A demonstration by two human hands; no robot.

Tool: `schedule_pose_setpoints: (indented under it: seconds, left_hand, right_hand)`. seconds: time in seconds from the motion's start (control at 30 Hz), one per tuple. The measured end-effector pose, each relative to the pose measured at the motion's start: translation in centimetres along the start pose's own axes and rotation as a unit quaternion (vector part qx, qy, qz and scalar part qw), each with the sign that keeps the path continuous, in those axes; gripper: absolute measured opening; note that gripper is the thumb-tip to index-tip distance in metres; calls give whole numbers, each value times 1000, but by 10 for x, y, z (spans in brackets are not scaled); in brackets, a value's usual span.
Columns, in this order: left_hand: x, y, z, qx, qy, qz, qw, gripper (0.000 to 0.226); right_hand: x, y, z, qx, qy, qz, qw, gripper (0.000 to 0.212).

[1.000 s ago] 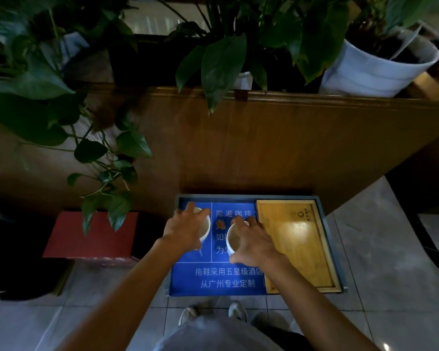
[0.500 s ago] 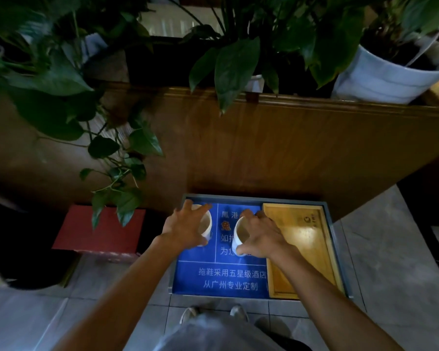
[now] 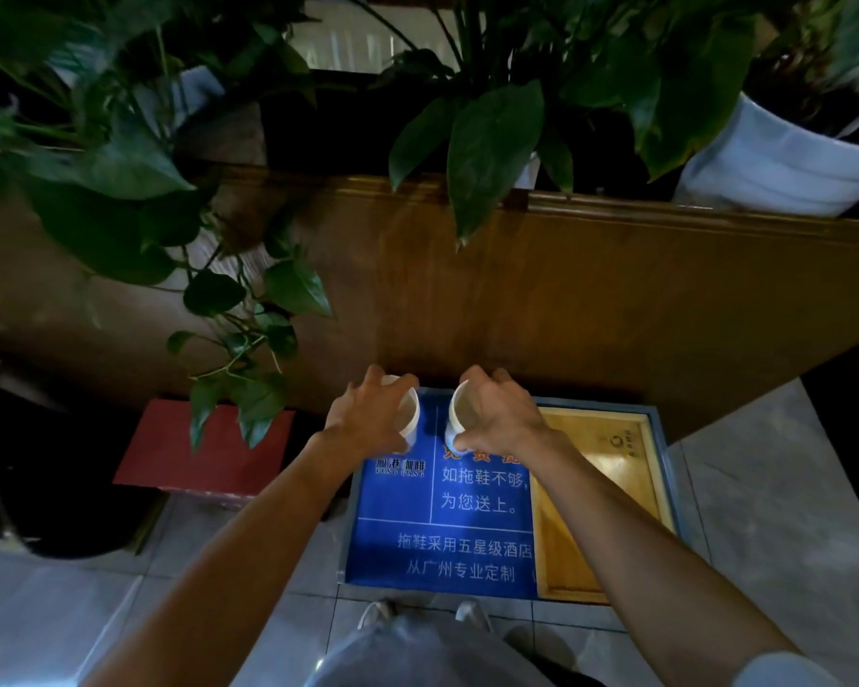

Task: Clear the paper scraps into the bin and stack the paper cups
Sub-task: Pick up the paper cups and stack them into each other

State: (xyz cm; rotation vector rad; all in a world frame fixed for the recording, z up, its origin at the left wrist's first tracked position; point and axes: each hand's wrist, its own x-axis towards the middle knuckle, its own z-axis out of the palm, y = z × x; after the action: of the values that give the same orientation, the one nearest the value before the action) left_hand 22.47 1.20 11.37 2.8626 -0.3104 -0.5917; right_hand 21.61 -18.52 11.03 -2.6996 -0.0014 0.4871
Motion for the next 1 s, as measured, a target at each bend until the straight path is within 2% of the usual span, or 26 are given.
schedule_pose_setpoints:
  seconds: [0.3, 0.63, 1.0]
  left_hand:
    - [24, -2, -5, 52, 2, 1, 999, 87]
    - [38, -6, -5, 42, -20, -5, 999, 90]
    - [43, -5, -11, 38, -35, -16, 999, 91]
  right_hand:
    - [32, -8, 3, -22, -4, 20, 1000, 90]
    - [47, -9, 13, -35, 3, 45, 998, 92]
    - [57, -20, 17, -22, 6, 29, 999, 90]
